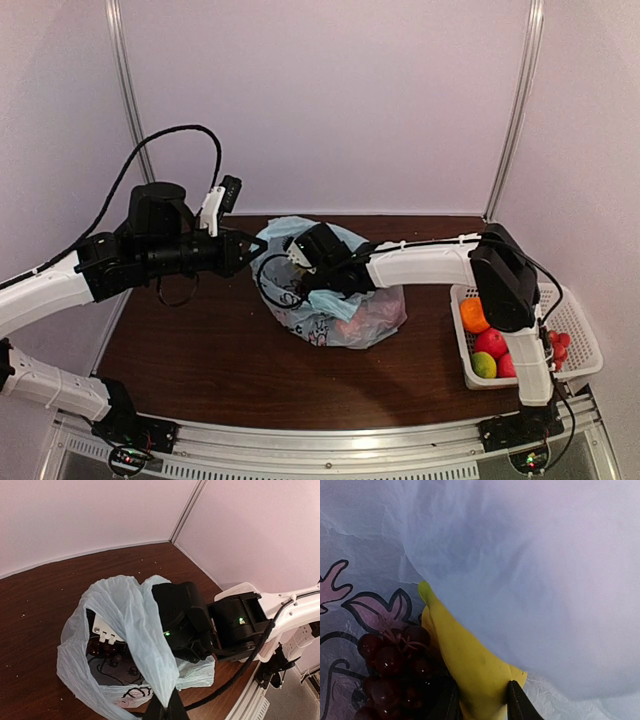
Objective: Untie the knot of the plastic bag and take out the fruit
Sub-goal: Pick up the fake fruit from the takeout bag, then place the fake fruit in the bin.
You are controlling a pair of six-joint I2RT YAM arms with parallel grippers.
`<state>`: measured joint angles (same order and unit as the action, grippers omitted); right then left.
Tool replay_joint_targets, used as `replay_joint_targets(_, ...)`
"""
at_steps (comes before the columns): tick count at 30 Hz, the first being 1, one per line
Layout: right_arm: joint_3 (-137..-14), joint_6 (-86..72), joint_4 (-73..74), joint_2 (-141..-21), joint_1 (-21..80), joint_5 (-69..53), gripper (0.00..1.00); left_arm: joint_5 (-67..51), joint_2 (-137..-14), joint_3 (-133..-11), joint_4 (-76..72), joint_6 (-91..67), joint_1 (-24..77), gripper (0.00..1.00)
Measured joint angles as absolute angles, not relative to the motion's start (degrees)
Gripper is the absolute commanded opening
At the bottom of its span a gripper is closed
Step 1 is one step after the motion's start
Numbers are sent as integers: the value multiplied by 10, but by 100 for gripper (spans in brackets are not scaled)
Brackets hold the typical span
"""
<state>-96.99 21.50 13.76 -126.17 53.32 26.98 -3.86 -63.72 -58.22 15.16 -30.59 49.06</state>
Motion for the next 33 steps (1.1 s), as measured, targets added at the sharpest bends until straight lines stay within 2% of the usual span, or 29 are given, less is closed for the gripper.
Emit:
replay_joint_targets(7,-909,198,126,-1197,533,226,11,-37,-637,-582,152,-306,491,0)
replay_joint_targets(16,-772,133,98,-1001,547,136,12,-35,-637,-585,150,-312,491,0)
replay_joint_targets(23,-695,74,84,-921,583,72,13,-34,-648,-597,151,-314,491,0)
replay_joint_targets(33,-658,13,74,-821,638,44,14,-39,-689,-621,146,-321,491,0)
